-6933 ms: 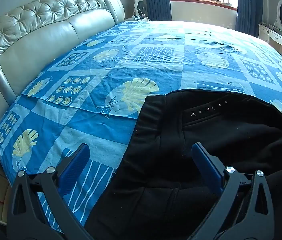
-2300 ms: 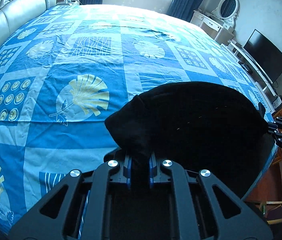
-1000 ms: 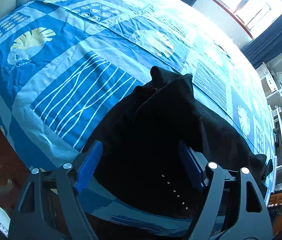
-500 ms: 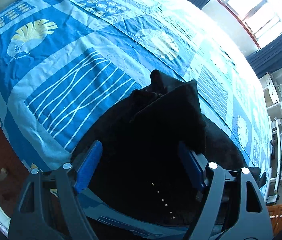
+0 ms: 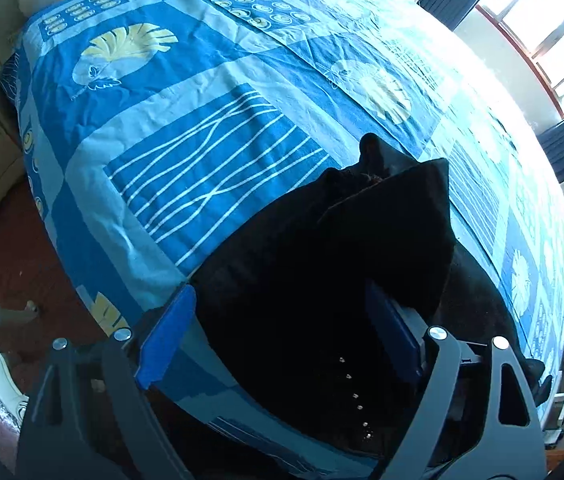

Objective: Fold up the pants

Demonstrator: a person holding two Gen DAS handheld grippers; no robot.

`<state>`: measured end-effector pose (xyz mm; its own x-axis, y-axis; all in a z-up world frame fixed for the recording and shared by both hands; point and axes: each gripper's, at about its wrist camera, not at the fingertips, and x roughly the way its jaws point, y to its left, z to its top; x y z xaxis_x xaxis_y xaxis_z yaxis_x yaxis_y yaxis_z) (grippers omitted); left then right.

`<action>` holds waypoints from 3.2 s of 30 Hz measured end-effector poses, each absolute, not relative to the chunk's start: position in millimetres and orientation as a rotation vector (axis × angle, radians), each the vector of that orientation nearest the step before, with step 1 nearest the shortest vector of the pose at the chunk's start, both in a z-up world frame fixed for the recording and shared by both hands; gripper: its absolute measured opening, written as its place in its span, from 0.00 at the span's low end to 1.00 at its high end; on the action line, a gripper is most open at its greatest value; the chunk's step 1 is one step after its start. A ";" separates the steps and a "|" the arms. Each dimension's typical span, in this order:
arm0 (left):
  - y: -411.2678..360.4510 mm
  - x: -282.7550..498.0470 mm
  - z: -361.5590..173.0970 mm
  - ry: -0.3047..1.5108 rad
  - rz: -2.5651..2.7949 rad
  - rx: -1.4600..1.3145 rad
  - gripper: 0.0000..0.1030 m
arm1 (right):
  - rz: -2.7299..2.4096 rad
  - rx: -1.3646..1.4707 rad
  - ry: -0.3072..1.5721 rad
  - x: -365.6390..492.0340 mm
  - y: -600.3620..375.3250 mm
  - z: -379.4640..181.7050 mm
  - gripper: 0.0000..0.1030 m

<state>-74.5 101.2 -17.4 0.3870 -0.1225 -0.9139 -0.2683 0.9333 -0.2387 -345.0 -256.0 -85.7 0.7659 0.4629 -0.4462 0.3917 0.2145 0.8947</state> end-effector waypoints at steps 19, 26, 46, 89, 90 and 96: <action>101.5 -71.1 -39.2 1.172 0.062 -0.668 0.89 | 0.113 1.362 0.756 -336.0 -252.4 -84.3 0.68; 92.4 -80.6 -14.0 1.144 -0.005 -0.664 0.89 | 0.125 1.365 0.756 -336.3 -255.2 -86.2 0.68; 69.2 -38.5 -46.0 1.201 -0.197 -0.619 0.11 | 0.029 1.346 0.715 -337.5 -265.6 -75.5 0.68; 161.3 -106.6 16.4 1.027 -0.379 -0.529 0.51 | -0.042 1.062 0.818 -357.6 -236.1 -50.3 0.27; 155.9 -98.2 24.0 1.020 -0.370 -0.495 0.54 | -0.035 1.059 0.816 -352.8 -232.1 -48.3 0.30; 120.8 -14.6 29.8 1.183 -0.378 -0.321 0.77 | -0.014 1.028 0.812 -353.3 -225.6 -47.3 0.34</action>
